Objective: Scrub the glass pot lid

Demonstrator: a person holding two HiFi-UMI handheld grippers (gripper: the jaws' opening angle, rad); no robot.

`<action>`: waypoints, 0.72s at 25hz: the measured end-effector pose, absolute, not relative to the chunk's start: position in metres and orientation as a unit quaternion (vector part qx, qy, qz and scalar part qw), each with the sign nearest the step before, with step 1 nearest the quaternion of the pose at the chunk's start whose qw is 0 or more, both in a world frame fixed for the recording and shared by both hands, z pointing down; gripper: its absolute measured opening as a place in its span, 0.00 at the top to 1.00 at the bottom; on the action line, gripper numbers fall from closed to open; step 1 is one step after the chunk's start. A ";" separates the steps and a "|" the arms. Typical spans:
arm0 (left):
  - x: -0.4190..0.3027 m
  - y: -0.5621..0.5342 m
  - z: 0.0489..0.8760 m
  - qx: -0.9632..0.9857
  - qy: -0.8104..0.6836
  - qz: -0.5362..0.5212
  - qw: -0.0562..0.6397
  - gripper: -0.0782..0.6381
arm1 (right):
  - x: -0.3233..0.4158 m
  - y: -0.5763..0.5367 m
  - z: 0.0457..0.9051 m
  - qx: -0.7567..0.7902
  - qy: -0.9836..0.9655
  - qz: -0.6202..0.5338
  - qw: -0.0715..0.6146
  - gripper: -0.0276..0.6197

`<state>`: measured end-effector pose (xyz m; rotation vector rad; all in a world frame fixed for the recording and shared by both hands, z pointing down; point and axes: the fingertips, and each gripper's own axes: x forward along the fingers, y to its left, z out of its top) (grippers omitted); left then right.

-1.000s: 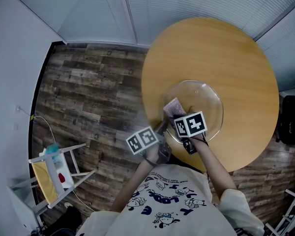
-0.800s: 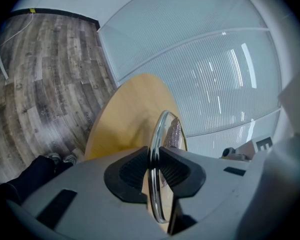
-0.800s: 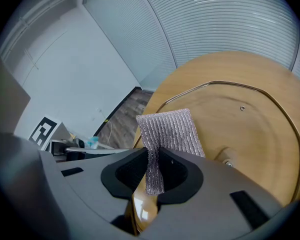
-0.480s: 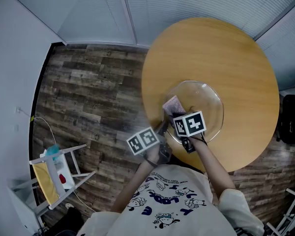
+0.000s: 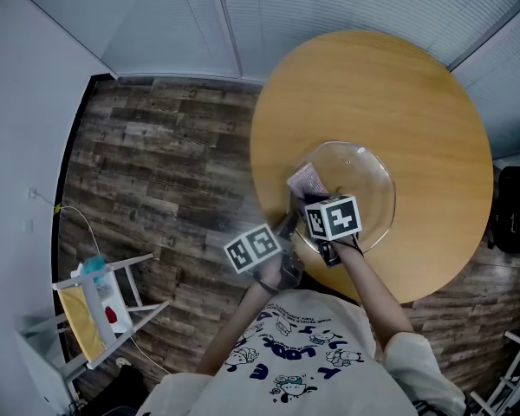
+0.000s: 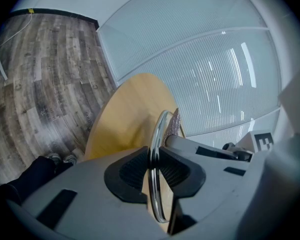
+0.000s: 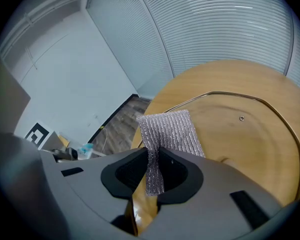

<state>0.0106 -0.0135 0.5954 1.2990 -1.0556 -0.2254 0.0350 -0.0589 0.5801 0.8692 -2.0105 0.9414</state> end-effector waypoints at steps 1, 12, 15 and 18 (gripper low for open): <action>0.011 -0.013 0.595 0.575 -0.467 -0.100 0.664 0.79 | 0.035 -0.060 0.580 0.341 -0.784 0.365 0.368 0.84; 0.009 -0.015 0.595 0.573 -0.466 -0.101 0.666 0.79 | 0.038 -0.075 0.580 0.360 -0.786 0.350 0.361 0.84; 0.009 -0.015 0.595 0.573 -0.466 -0.100 0.667 0.79 | 0.040 -0.078 0.581 0.366 -0.785 0.345 0.361 0.84; 0.009 -0.015 0.597 0.573 -0.466 -0.100 0.667 0.79 | 0.042 -0.082 0.582 0.372 -0.785 0.341 0.360 0.84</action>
